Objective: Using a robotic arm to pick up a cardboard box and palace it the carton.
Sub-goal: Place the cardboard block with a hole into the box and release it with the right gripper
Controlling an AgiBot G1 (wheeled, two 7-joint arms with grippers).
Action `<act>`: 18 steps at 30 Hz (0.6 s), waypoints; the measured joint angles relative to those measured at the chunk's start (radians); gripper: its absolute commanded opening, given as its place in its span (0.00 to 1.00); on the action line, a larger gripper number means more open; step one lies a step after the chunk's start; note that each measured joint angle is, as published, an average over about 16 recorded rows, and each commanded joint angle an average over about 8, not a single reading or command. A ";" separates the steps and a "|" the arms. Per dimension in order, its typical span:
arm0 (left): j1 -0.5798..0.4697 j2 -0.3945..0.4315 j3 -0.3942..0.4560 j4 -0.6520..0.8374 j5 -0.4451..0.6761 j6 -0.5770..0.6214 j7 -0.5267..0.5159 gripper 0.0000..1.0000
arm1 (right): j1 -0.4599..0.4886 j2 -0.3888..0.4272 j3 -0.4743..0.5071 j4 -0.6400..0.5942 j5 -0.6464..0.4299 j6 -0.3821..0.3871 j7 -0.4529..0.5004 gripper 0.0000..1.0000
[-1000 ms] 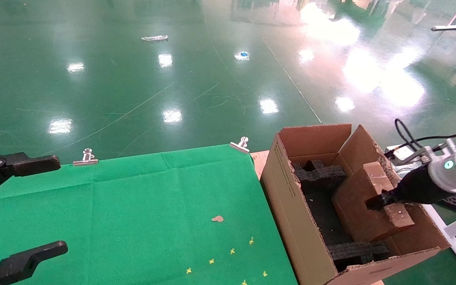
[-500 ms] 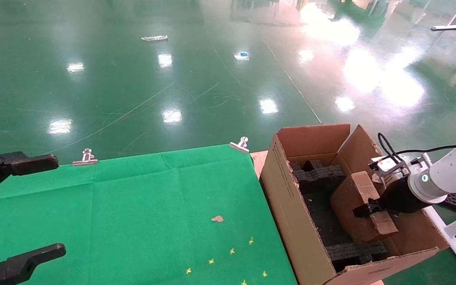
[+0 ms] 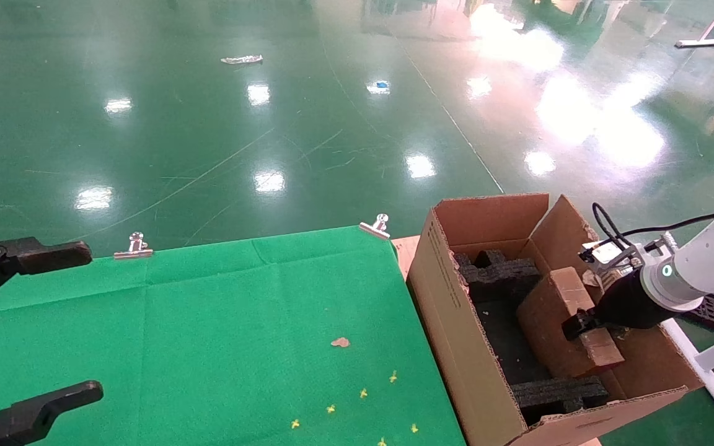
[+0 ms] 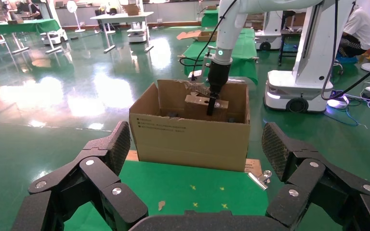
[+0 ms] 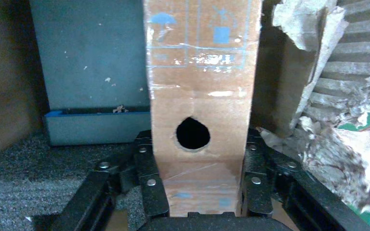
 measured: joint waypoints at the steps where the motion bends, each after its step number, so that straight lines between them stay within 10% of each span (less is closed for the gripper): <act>1: 0.000 0.000 0.000 0.000 0.000 0.000 0.000 1.00 | 0.002 -0.001 0.000 -0.004 0.000 -0.002 -0.003 1.00; 18: 0.000 0.000 0.001 0.000 -0.001 0.000 0.001 1.00 | 0.154 0.007 0.015 0.003 -0.004 -0.044 -0.058 1.00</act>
